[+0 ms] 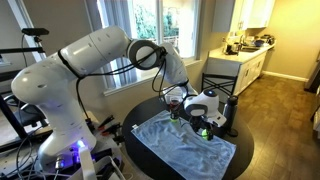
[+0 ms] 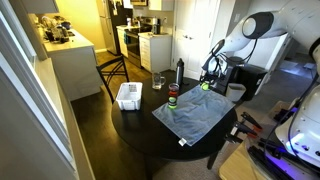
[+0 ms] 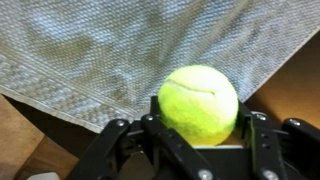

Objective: Put the tennis ball into the tennis ball canister

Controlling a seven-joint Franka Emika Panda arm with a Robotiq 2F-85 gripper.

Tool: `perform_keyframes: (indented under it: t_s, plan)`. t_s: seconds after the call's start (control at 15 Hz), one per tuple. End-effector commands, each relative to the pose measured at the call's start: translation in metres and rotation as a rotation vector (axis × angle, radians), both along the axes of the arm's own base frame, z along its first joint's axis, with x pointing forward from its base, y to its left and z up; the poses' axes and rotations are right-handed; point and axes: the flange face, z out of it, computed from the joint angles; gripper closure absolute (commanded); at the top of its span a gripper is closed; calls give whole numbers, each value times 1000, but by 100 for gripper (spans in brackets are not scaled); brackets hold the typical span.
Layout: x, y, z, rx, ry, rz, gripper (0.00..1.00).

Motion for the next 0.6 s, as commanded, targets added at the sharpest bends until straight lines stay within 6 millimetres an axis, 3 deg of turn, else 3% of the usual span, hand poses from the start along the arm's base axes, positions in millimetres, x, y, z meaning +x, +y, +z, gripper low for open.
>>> perform_keyframes:
  t_s: [0.0, 0.53]
  plan:
    - [23, 28, 34, -4, -83, 85, 58]
    - [71, 108, 91, 2, -265, 256, 58]
